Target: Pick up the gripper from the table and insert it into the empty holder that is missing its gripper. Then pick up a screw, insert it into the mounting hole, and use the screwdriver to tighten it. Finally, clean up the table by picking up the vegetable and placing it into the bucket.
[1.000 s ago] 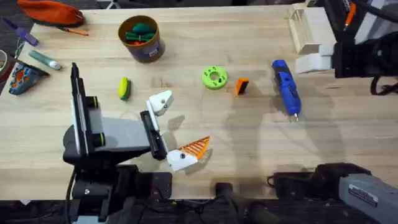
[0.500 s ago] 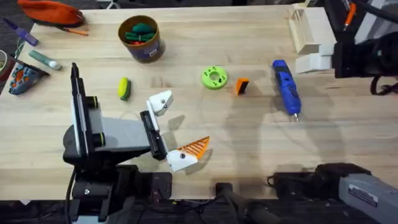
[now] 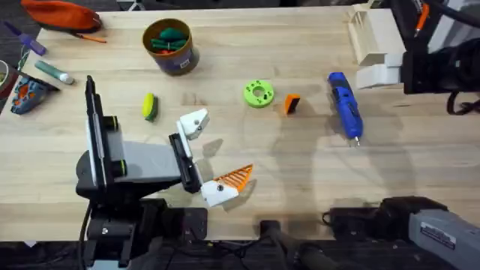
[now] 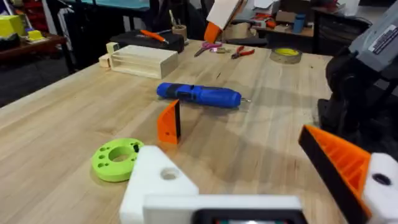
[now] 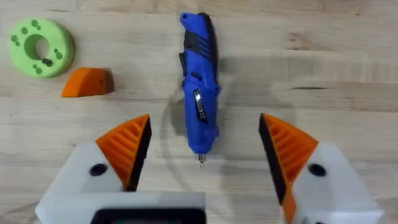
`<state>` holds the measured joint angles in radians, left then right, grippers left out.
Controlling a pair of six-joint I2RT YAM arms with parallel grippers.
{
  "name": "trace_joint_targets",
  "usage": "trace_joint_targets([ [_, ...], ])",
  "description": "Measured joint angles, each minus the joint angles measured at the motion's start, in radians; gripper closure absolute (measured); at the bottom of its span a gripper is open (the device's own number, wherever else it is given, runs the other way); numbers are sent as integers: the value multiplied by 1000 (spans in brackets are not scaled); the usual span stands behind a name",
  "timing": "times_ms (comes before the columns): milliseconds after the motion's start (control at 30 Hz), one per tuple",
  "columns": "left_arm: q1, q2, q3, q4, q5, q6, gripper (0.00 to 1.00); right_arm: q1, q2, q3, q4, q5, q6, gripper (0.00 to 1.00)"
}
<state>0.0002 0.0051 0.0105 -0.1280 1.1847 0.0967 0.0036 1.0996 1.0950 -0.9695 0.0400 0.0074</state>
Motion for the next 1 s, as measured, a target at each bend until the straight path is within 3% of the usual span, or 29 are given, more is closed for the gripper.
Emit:
trace_joint_targets([
  [267,0,0,0,0,0,0,14,1,4,2,-28,0,44,11],
  [433,0,0,0,0,0,0,16,37,90,44,-119,0,109,11],
  [700,0,0,0,0,0,0,16,234,270,185,-146,21,198,11],
  [1000,0,0,0,0,0,0,14,453,389,324,-142,49,368,10],
])
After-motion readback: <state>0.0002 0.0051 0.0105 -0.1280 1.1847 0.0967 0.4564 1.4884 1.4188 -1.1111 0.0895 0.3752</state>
